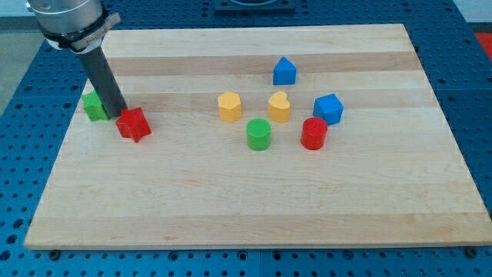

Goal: Place the red star below the green star

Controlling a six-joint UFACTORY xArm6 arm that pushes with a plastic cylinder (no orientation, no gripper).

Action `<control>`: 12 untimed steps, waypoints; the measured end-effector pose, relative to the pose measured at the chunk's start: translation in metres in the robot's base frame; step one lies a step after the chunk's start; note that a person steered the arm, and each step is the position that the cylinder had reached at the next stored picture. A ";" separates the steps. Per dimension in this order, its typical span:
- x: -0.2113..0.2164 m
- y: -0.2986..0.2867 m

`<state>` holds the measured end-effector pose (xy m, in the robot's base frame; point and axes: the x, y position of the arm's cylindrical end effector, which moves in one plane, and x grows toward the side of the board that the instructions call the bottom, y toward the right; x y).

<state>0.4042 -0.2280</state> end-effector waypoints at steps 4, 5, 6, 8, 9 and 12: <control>0.002 0.095; 0.025 0.103; 0.038 0.103; 0.038 0.084; 0.038 0.068; 0.046 0.024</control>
<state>0.4500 -0.2038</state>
